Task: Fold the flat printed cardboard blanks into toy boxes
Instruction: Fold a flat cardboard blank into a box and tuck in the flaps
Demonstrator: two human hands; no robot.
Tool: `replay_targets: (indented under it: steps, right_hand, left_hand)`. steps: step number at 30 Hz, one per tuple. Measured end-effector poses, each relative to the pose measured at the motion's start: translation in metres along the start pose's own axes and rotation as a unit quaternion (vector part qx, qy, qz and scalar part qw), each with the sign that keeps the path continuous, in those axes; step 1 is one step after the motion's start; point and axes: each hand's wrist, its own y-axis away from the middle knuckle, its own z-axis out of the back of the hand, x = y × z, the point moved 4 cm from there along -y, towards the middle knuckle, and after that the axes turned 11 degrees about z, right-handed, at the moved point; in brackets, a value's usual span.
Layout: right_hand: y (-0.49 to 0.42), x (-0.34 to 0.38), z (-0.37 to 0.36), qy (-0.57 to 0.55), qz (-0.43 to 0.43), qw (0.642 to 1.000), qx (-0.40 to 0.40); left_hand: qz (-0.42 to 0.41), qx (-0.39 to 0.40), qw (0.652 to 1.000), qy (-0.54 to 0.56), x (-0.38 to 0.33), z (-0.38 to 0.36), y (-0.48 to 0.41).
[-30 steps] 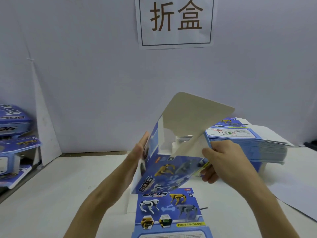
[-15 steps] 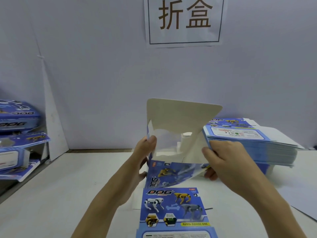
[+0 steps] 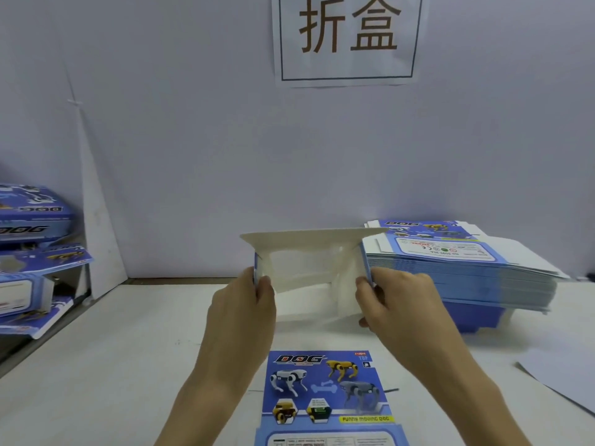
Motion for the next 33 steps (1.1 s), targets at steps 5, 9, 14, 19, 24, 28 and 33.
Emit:
replay_targets:
  steps: [5,9,14,19,24,28,33]
  right_hand:
    - [0.001,-0.016,-0.009,-0.138,-0.117,0.983,0.022]
    - [0.001,-0.023,-0.010,-0.276,-0.170,0.946,0.026]
    - [0.001,-0.020,-0.008,-0.457,-0.240,0.856,-0.022]
    - [0.002,-0.009,-0.008,-0.472,-0.194,0.856,0.079]
    - [0.003,-0.017,-0.005,-0.379,-0.159,0.905,0.108]
    - [-0.002,-0.028,0.021,-0.367,-0.057,0.918,-0.140]
    - [-0.002,-0.046,0.024,-0.573,-0.093,0.782,-0.227]
  left_hand:
    - [-0.113,-0.031,0.987,-0.108,-0.014,0.003,0.008]
    - [-0.107,0.034,0.991,0.069,-0.020,0.007,0.007]
    - [-0.197,0.139,0.943,0.230,-0.019,0.009,0.007]
    - [-0.282,0.087,0.954,-0.058,-0.011,-0.006,0.006]
    - [-0.283,0.069,0.956,-0.037,-0.004,-0.003,-0.004]
    - [-0.323,0.080,0.942,-0.044,-0.002,-0.002,-0.001]
    - [-0.344,0.135,0.929,0.009,-0.010,0.005,0.006]
